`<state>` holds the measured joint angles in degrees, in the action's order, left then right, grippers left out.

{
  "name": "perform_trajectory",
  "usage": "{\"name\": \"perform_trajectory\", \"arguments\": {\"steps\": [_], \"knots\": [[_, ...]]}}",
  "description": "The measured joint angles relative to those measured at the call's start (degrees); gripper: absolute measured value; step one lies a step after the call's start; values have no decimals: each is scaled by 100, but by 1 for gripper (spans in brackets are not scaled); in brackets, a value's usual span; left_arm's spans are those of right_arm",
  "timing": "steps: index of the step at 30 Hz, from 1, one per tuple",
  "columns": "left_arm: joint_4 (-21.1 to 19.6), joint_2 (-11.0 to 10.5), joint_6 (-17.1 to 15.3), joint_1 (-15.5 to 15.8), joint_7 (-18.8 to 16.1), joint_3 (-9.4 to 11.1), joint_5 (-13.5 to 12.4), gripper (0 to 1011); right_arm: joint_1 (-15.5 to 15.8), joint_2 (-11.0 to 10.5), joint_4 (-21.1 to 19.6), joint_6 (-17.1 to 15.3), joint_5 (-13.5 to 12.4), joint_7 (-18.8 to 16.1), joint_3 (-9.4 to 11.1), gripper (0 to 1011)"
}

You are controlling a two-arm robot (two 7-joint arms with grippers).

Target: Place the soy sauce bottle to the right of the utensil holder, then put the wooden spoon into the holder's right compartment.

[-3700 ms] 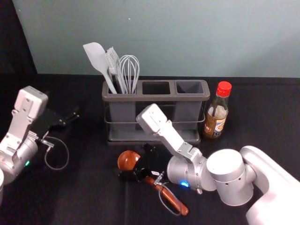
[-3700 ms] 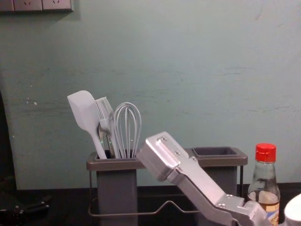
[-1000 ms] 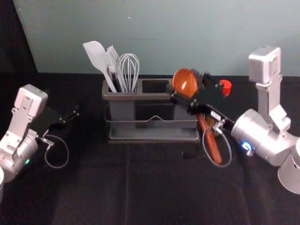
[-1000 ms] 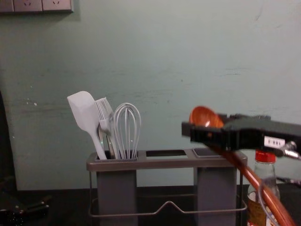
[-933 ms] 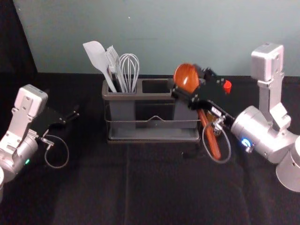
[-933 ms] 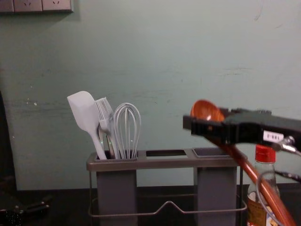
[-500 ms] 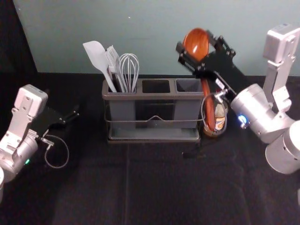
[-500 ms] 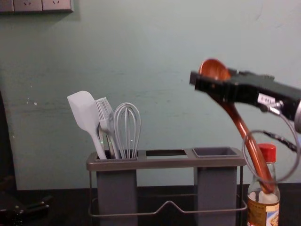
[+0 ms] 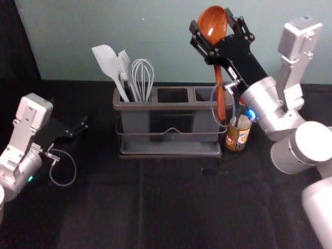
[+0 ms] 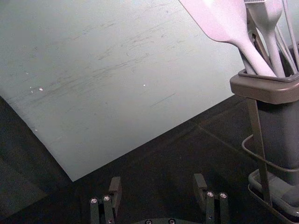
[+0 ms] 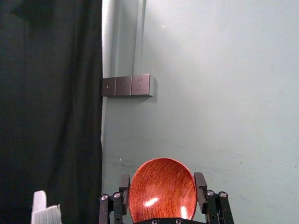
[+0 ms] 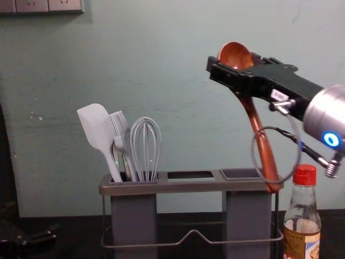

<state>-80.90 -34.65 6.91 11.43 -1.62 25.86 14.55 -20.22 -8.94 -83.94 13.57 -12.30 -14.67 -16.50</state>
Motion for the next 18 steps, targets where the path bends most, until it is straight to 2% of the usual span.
{"name": "perform_trajectory", "arguments": {"steps": [4, 13, 18], "knots": [[0, 0, 0, 0, 0, 0, 0, 1005, -201, 192, 322, 198, 165, 51, -4, 841], [0, 0, 0, 0, 0, 0, 0, 1005, -496, 475, 734, 388, 534, 233, 18, 842], [0, 0, 0, 0, 0, 0, 0, 1005, -605, 609, 941, 504, 657, 289, 40, 842]]}}
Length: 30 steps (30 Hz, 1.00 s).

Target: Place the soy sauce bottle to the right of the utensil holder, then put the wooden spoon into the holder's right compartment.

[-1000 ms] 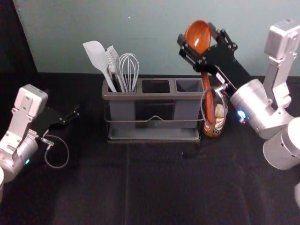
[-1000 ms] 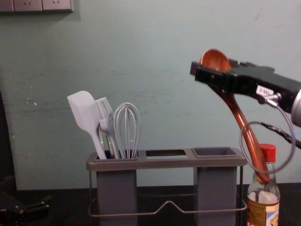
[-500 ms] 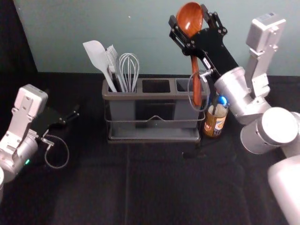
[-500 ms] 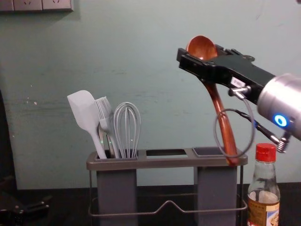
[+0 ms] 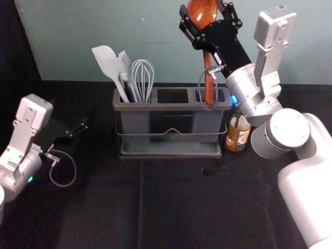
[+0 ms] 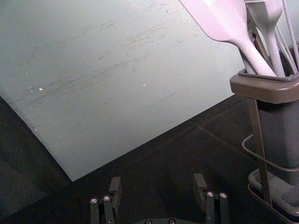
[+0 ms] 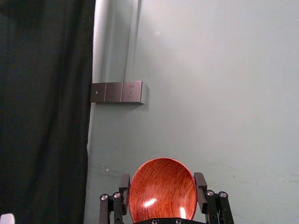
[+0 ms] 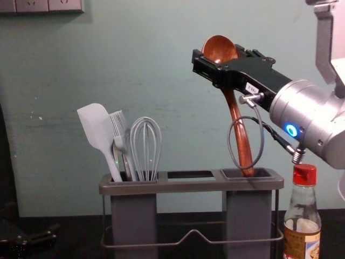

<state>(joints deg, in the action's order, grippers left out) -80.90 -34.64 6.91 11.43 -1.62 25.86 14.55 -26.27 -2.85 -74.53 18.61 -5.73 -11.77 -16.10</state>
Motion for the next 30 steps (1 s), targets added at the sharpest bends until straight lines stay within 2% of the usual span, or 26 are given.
{"name": "perform_trajectory", "arguments": {"steps": [7, 19, 30], "knots": [[0, 0, 0, 0, 0, 0, 0, 1005, -120, 149, 236, 192, 159, 89, 69, 841], [0, 0, 0, 0, 0, 0, 0, 1005, -261, 262, 575, 556, 465, 218, 173, 841], [0, 0, 0, 0, 0, 0, 0, 1005, -301, 335, 848, 779, 621, 246, 223, 841]]}}
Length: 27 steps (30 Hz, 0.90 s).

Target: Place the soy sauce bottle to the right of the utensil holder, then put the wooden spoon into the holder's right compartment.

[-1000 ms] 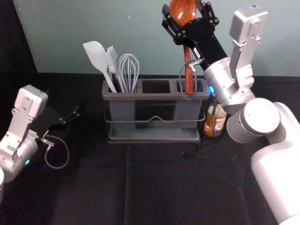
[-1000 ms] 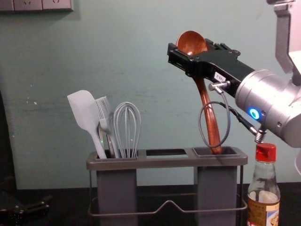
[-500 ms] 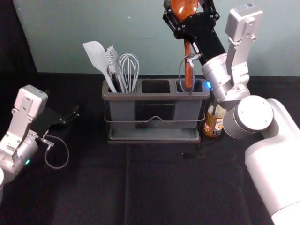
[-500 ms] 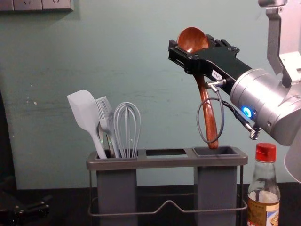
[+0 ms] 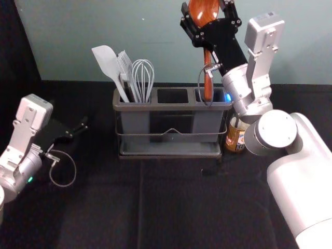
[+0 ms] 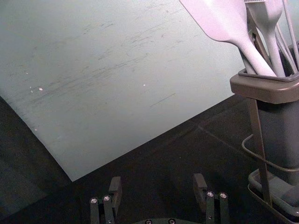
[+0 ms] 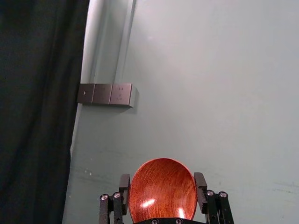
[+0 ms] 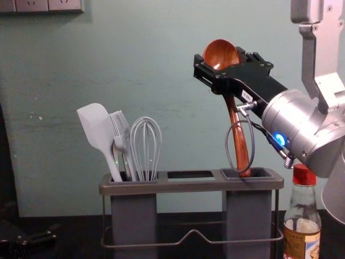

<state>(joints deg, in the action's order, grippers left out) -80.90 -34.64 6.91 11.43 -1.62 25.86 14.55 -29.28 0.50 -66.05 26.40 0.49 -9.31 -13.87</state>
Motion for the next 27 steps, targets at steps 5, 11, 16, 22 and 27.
{"name": "perform_trajectory", "arguments": {"steps": [5, 11, 16, 22, 27], "knots": [[0, 0, 0, 0, 0, 0, 0, 1005, 6, 12, 115, 79, 22, -24, 22, 841], [0, 0, 0, 0, 0, 0, 0, 1005, 54, 5, 154, 98, 26, -80, 48, 841], [0, 0, 0, 0, 0, 0, 0, 1005, 117, -14, 156, 101, 27, -126, 49, 842], [0, 0, 0, 0, 0, 0, 0, 1005, 151, -31, 199, 121, 31, -157, 55, 841], [0, 0, 0, 0, 0, 0, 0, 1005, 170, -41, 258, 150, 36, -160, 67, 842]]}}
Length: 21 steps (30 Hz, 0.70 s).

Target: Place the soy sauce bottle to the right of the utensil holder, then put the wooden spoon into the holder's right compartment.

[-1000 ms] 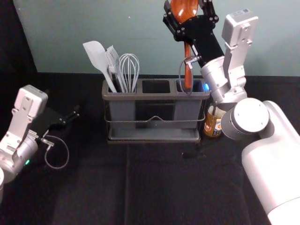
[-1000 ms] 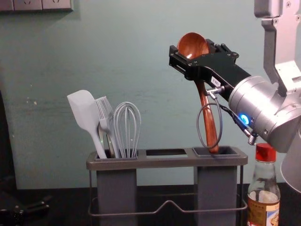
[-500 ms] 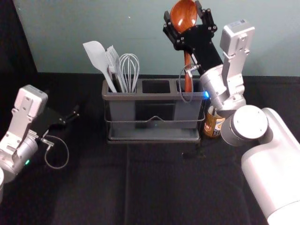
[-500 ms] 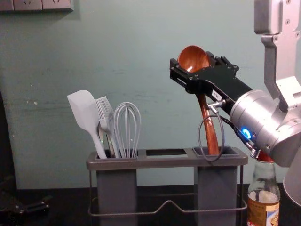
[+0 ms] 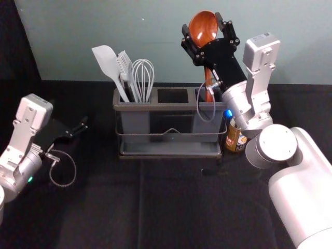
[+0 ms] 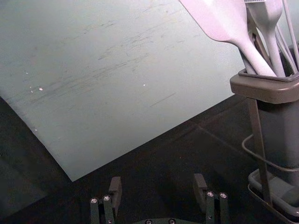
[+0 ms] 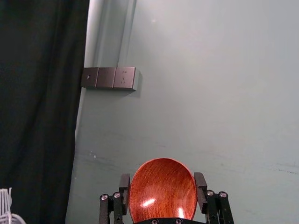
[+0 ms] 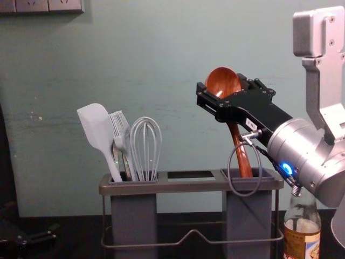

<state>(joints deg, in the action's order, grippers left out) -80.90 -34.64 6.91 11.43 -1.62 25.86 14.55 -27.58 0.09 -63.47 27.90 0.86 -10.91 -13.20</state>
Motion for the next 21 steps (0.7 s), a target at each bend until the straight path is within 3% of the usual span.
{"name": "perform_trajectory", "arguments": {"steps": [21], "knots": [[0, 0, 0, 0, 0, 0, 0, 1005, 18, 6, 242, 85, 24, -5, 33, 841]]}}
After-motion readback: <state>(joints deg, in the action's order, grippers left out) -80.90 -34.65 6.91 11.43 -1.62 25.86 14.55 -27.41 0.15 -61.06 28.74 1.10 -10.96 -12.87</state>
